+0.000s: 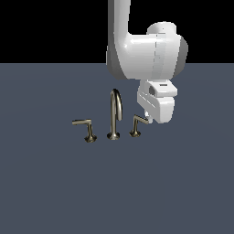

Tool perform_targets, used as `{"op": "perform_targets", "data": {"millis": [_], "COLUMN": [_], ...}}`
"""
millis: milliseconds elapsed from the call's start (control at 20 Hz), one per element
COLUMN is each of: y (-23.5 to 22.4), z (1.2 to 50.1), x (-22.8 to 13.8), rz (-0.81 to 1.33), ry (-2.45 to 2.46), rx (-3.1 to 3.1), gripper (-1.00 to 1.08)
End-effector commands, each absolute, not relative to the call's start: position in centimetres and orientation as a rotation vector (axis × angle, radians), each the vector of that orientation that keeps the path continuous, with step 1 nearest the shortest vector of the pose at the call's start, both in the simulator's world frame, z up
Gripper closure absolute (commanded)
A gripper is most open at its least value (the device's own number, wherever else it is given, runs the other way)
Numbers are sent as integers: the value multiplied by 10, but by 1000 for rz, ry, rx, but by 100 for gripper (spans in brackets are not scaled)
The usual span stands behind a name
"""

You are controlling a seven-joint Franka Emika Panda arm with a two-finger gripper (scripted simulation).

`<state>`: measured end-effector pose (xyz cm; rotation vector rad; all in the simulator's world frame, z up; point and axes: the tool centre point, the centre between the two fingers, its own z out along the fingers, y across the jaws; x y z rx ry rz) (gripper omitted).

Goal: Turn on the faucet by rotating a designated handle.

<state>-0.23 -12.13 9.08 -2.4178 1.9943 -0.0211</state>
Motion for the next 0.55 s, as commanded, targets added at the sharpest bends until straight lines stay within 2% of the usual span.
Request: {"op": "perform_targets", "data": {"millis": [0,500], "y": [-113,-91], "z": [91,91], "x": [-10,-37], "rz": [-12,0], "ry": [1992,2000], "rx": [-2422,-2423], "gripper": [108,108]}}
